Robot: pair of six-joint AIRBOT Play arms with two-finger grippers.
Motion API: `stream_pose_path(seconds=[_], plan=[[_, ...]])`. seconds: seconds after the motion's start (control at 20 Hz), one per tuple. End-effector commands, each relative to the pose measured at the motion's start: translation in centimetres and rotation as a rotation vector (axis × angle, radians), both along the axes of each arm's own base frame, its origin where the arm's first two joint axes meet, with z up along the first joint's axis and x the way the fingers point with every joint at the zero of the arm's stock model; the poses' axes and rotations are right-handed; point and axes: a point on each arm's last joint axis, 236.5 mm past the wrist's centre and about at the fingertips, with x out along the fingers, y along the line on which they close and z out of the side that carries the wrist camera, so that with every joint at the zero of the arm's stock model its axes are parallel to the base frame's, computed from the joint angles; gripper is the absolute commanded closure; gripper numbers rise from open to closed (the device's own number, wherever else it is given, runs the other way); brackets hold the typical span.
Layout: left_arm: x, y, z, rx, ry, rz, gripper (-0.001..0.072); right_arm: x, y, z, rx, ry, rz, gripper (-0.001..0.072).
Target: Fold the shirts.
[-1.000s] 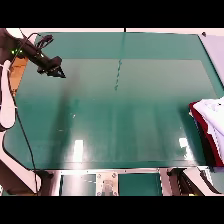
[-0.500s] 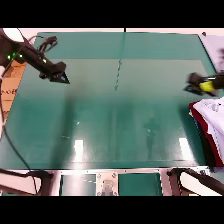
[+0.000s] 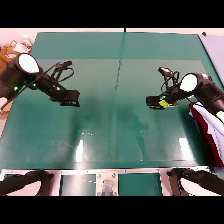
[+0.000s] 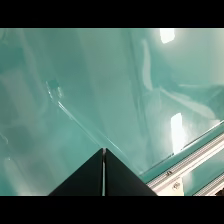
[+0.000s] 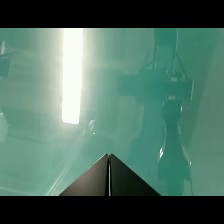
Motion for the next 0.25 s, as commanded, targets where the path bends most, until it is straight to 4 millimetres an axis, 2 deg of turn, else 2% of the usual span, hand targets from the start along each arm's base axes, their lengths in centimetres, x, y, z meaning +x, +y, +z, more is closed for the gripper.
stream_pose_path(seconds=[0.0,0.2], plan=[[-0.98,-0.32,-0.35,-0.001,0.013,-0.011,0.0681,-0.45,0.70,-0.57,-0.003,0.006,0.022,0.0693],[-0.91,-0.51,-0.24,-0.010,0.010,-0.008,0.0681,-0.46,0.69,-0.57,-0.003,0.007,0.022,0.0693]])
